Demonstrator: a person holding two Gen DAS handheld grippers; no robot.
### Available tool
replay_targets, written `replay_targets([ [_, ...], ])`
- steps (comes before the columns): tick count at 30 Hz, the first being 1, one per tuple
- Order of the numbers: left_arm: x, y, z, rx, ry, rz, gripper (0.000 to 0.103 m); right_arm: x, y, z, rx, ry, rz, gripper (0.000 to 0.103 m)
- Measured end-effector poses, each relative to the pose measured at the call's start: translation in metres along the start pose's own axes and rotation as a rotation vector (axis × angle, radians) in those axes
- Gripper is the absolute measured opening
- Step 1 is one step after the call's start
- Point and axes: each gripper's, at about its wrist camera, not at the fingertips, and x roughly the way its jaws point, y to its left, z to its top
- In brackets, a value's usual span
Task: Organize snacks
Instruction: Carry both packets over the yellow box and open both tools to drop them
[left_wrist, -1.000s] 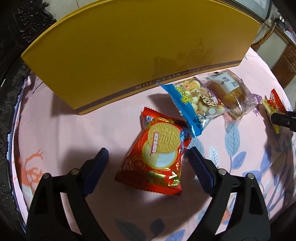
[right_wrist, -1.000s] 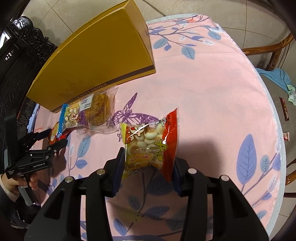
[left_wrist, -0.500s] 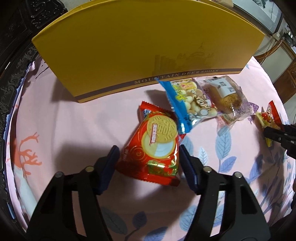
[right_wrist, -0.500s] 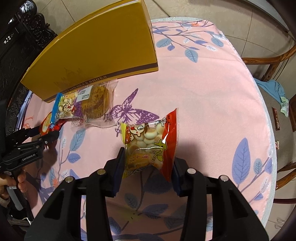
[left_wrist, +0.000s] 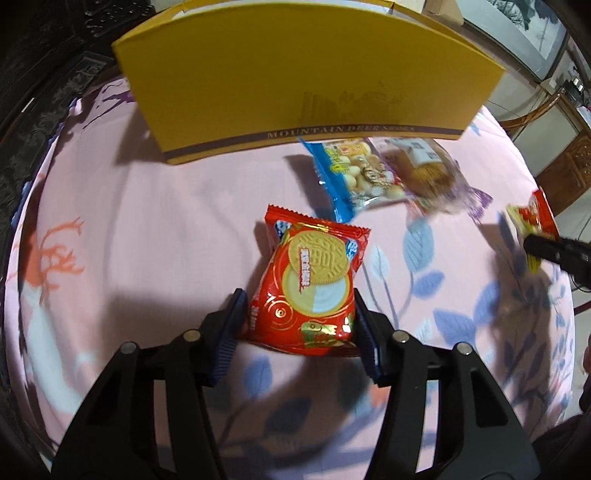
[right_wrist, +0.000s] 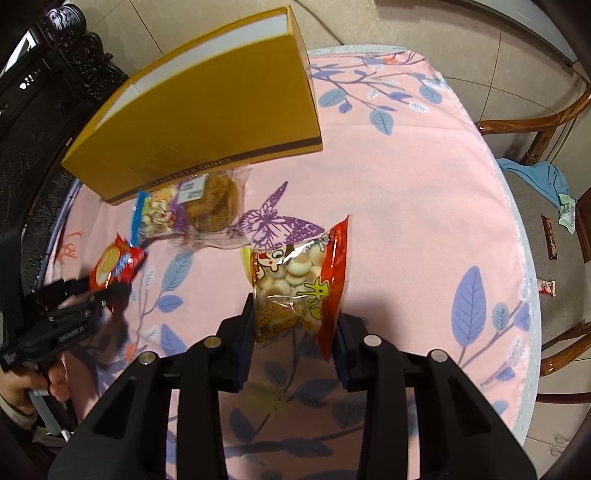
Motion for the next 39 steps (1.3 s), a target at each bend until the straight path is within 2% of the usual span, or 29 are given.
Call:
replay_targets([
  [6, -0.046, 0.002, -0.02, -0.005, -0.055, -0.004, 0.056, -0.021, 0.009, -0.003, -0.011, -0.025, 0.036, 0.036],
  [10, -0.082, 0.0, -0.01, -0.013, -0.128, -0.007, 0.056, -0.038, 0.02, 0.003, -0.033, -0.058, 0.076, 0.037],
  [17, -0.136, -0.007, 0.042, -0.008, -0.304, 0.006, 0.056, -0.073, 0.043, 0.037, -0.076, -0.161, 0.15, 0.037],
  [23, -0.169, -0.007, 0.104, -0.017, -0.44, 0.013, 0.056, -0.106, 0.066, 0.094, -0.115, -0.303, 0.22, 0.037],
  [25, -0.175, -0.006, 0.128, -0.033, -0.472, 0.012, 0.057, -0.109, 0.071, 0.111, -0.129, -0.335, 0.218, 0.037],
  [31, -0.163, -0.007, 0.184, -0.047, -0.485, 0.052, 0.057, -0.098, 0.08, 0.165, -0.128, -0.369, 0.225, 0.037],
  [39, -0.115, 0.007, 0.226, -0.086, -0.388, 0.102, 0.057, -0.058, 0.084, 0.212, -0.131, -0.329, 0.174, 0.037],
])
